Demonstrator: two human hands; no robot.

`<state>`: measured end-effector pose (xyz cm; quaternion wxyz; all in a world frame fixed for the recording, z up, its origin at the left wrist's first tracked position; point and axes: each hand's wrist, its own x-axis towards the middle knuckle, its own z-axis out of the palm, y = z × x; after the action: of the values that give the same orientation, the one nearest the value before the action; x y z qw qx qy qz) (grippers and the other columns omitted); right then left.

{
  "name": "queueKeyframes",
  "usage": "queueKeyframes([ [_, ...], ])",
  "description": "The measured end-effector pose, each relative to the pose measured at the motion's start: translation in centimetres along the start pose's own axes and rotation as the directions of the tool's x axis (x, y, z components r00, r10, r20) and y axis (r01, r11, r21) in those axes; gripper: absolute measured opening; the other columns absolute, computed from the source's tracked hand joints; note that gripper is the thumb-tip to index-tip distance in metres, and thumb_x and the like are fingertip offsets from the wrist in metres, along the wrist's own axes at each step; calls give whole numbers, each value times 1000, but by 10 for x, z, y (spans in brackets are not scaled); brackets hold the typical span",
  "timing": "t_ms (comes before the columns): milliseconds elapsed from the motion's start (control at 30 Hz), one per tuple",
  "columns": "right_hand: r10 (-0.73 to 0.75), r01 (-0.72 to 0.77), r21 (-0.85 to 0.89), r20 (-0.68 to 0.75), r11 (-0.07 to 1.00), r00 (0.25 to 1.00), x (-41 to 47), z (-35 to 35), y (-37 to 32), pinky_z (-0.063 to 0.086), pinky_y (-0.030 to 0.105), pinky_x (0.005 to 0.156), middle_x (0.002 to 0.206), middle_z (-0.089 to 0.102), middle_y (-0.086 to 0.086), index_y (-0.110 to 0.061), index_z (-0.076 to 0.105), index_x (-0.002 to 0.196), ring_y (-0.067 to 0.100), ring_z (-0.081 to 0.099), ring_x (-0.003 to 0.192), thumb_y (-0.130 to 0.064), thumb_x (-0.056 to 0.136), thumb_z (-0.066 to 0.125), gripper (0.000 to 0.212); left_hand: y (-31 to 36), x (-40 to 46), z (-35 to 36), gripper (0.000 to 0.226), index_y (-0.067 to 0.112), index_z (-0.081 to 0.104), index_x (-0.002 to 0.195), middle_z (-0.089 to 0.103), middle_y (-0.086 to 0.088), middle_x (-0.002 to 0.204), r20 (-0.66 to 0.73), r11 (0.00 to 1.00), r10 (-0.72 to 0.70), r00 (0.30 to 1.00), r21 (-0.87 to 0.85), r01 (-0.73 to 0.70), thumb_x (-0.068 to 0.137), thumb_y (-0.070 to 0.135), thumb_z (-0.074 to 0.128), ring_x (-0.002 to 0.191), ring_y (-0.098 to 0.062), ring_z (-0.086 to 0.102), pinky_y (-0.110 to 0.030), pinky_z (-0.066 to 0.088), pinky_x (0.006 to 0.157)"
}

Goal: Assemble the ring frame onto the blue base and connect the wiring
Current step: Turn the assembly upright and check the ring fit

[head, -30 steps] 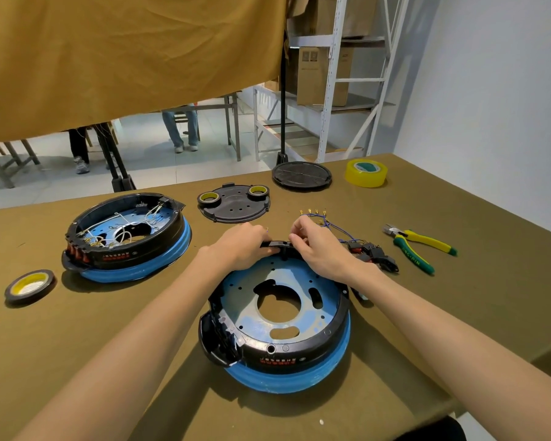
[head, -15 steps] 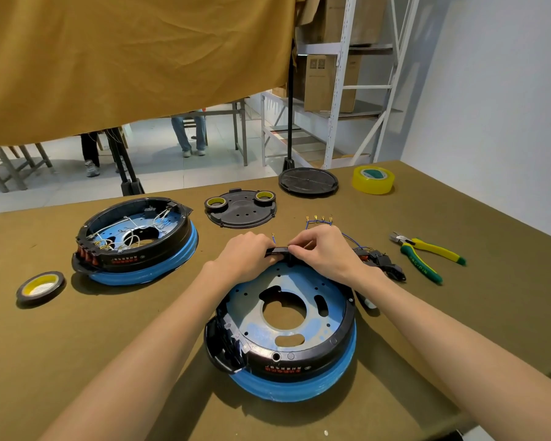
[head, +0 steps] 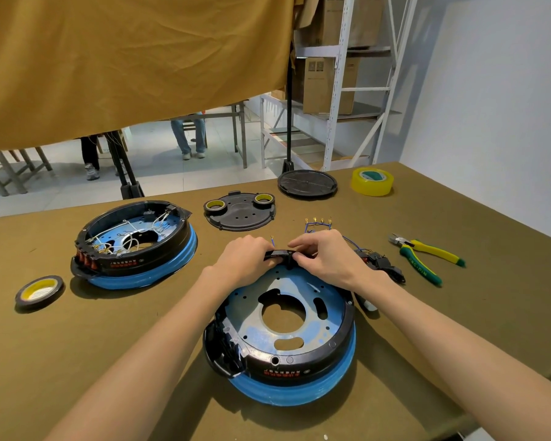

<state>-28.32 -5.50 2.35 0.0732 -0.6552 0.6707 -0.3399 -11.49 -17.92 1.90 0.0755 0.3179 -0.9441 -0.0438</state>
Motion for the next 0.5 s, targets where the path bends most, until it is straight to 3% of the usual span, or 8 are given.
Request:
queueKeyframes([
  [100,2,-1,-28,39,1000,999,-2,-3,-2,57,27,94,109,77,0,-18,77,119,8,68,97,-16,95,67,26,1,-2,0,24,27,73,110,68,0,86,-3,1000,-4,1000,5,4,102,42,57,74,-23,62,-32,47,61],
  [200,-17,31,-168,83,985,996,-6,-4,-7,54,38,98,117,75,2,-18,74,125,17,67,105,-15,98,63,30,0,-6,-4,21,25,72,106,70,-1,89,1,999,-16,1000,-29,16,101,40,58,79,-26,64,-34,49,64],
  [300,15,49,-373,167,926,986,-17,-6,-14,54,44,94,123,72,4,-29,65,137,26,63,112,-13,99,54,42,2,-16,-8,26,25,68,120,72,0,110,-27,990,-36,999,-136,32,100,38,60,99,-24,66,-38,55,80],
  [367,72,-33,-367,91,930,993,-20,-8,-19,57,44,89,119,74,3,-33,68,133,27,65,108,-11,96,55,46,8,-26,-10,36,25,61,132,66,1,126,-88,992,-35,996,-122,24,100,41,60,114,-23,60,-40,51,94],
  [500,247,-243,-372,-40,896,968,-15,-1,-36,58,36,77,109,76,4,-31,73,125,26,69,97,-11,88,62,44,28,-47,-9,44,26,54,139,52,1,139,-143,996,-36,989,-91,23,99,44,58,127,-22,44,-39,36,104],
])
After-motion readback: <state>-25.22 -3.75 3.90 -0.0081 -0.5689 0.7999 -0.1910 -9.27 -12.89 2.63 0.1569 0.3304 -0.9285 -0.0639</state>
